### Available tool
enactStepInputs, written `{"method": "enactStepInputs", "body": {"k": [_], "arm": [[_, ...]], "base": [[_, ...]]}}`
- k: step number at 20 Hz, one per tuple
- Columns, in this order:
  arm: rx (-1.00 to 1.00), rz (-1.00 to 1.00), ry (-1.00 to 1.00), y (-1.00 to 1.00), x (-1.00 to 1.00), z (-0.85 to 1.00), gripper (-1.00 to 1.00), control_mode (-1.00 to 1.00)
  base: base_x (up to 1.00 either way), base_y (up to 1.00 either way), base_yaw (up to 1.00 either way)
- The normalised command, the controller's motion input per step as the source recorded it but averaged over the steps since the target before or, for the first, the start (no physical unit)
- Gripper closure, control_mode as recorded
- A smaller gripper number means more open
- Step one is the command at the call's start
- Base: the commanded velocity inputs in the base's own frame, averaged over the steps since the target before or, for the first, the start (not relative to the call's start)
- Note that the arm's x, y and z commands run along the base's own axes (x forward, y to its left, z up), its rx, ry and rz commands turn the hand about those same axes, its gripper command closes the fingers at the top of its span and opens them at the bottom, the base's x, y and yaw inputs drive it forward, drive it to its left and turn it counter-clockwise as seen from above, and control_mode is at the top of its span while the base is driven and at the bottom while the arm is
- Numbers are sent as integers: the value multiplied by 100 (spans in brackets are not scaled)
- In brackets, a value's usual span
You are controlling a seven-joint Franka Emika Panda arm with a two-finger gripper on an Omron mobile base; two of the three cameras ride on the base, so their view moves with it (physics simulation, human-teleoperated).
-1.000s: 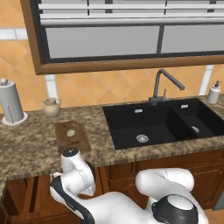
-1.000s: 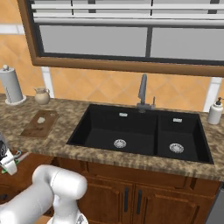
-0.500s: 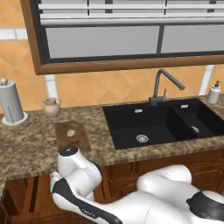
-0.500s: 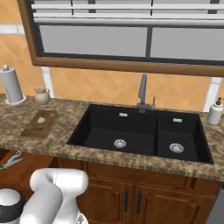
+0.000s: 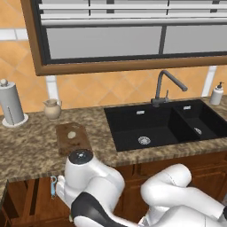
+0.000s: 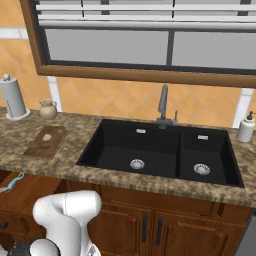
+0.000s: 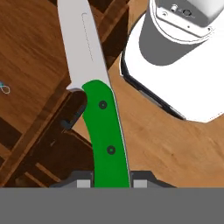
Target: Place the appropriate cutting tool for cutting the garlic skin on the cutting board.
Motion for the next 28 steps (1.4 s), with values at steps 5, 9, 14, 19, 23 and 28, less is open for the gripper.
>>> {"method": "enactStepInputs", "body": {"k": [5,9,14,19,23,28], "arm": [[0,0,-9,-27,29,90,100,-100],[0,0,-5,-39,62,57,100,-100],[0,12,0,-34,83,12,100,-100],[0,18,2,-6,98,0,100,-100],[0,14,5,0,100,0,100,-100],[-8,14,12,16,72,-26,100,-100]], "base": [[0,0,0],[0,0,0],[0,0,0],[0,0,0],[0,0,0],[0,0,0]]}}
